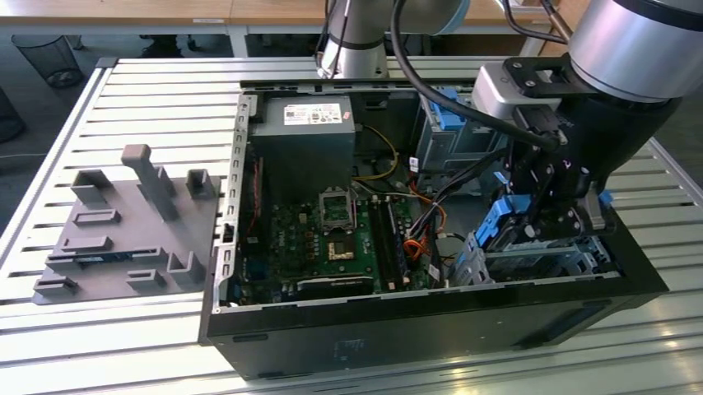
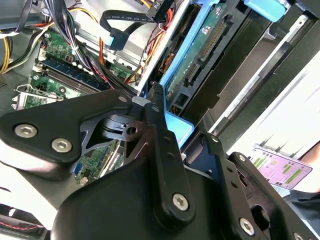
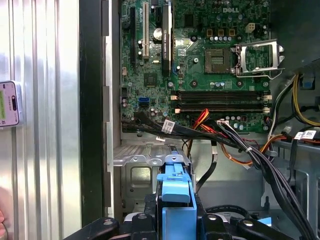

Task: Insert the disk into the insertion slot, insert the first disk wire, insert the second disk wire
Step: 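Insert the disk into the insertion slot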

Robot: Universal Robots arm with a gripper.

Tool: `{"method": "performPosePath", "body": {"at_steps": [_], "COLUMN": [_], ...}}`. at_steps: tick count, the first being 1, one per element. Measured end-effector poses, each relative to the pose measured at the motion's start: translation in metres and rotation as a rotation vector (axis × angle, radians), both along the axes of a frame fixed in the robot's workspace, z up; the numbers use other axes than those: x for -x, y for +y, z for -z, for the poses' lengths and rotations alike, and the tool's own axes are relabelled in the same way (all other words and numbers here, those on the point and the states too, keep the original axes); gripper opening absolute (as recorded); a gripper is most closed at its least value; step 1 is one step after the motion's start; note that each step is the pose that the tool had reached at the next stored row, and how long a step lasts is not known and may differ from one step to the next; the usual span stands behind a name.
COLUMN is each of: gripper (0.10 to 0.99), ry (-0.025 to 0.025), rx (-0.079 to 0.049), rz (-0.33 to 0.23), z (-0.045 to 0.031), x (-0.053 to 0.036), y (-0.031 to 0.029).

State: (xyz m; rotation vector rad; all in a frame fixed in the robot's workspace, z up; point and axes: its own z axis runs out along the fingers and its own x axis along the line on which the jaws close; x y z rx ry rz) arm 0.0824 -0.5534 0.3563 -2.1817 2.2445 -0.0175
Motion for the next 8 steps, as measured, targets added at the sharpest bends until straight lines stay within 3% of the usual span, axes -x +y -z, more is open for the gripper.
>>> {"method": "performPosePath", "body": {"at_steps": [8], "gripper": [0.365], "ry": [0.0001], "rx": [0.000], "rz": [0.000], "z": [0.0024], "x": [0.0000], "y": [0.0000]}}
